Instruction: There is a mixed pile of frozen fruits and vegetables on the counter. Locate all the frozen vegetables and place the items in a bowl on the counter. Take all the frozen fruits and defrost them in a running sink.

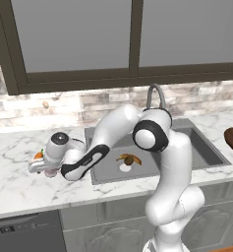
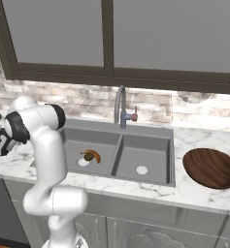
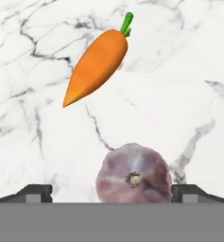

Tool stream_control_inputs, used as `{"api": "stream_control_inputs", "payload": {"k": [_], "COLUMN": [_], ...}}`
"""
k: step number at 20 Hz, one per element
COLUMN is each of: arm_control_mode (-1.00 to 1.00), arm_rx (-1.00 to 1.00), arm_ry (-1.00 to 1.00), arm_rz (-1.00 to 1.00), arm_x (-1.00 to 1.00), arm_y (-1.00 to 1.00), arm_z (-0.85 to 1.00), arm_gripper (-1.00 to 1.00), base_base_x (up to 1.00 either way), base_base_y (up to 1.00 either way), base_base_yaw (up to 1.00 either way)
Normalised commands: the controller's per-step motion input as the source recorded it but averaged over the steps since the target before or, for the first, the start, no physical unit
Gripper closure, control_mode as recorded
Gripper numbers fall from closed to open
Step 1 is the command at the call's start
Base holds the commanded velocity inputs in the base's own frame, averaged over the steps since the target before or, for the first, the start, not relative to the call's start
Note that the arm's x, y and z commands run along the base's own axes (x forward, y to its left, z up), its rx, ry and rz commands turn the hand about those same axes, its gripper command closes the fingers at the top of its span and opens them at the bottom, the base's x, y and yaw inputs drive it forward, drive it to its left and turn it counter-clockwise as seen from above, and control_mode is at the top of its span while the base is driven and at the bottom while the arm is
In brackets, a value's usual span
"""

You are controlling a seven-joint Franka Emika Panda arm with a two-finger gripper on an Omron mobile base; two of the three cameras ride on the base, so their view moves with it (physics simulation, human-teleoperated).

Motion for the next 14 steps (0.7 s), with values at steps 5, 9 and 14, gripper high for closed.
{"api": "stream_control_inputs", "payload": {"k": [5,9,14], "arm_control_mode": [-1.0,-1.0,-1.0], "arm_rx": [-0.03,-0.01,-0.04], "arm_ry": [0.0,0.0,0.0], "arm_rz": [-0.01,0.0,0.0], "arm_x": [0.0,0.01,0.06], "arm_y": [0.0,0.0,0.0], "arm_z": [-0.07,-0.01,-0.09], "arm_gripper": [-1.0,-1.0,-1.0], "base_base_x": [0.0,0.0,0.0], "base_base_y": [0.0,0.0,0.0], "base_base_yaw": [0.0,0.0,0.0]}}
